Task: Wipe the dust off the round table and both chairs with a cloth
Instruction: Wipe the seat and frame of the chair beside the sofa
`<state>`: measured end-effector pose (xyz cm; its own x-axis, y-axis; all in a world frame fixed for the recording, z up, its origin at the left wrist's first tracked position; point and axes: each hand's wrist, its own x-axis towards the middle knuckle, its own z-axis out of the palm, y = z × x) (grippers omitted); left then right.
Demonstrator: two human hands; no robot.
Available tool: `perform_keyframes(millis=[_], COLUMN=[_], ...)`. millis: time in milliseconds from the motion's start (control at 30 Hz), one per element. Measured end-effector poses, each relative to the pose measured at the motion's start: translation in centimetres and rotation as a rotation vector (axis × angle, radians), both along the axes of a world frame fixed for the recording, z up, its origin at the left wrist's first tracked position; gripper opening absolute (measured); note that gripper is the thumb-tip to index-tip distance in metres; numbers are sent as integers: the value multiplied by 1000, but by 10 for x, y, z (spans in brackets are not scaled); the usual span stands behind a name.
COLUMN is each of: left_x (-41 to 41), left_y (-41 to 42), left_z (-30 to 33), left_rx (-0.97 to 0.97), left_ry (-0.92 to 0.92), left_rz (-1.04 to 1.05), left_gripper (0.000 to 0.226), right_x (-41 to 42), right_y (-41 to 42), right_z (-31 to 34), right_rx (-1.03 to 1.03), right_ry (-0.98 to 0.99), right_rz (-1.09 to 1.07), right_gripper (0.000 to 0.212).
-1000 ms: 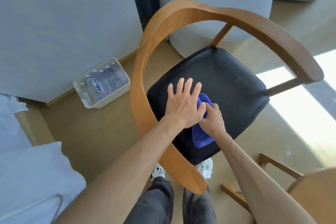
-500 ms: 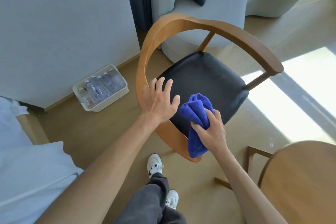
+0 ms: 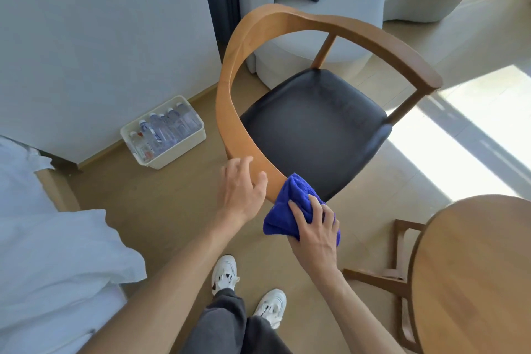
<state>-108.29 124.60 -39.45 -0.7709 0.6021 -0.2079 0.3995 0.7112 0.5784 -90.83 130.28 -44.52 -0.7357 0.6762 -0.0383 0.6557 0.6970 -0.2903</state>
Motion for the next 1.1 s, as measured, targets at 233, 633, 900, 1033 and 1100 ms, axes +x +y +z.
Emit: perform_keyframes(millis=[233, 633, 900, 1033, 1100], left_x=[45, 75, 109, 111, 111], left_y=[-22, -9, 24, 35, 37], left_z=[-21, -32, -41, -43, -45], left_rx=[-23, 81, 410, 362, 325], left_ry=[-293, -795, -1053, -969, -910], left_rz=[132, 340, 734, 798, 821], left_gripper=[23, 12, 55, 63, 60], right_x=[-2, -17, 11, 17, 18], right_y=[-2, -6, 35, 43, 44], right_z=[-18, -5, 22, 24, 25], right_rx=[94, -146, -645, -801, -790], right_ry=[25, 95, 323, 375, 428], right_rz=[-45, -103, -94, -221, -279], right_gripper=[62, 68, 81, 76, 64])
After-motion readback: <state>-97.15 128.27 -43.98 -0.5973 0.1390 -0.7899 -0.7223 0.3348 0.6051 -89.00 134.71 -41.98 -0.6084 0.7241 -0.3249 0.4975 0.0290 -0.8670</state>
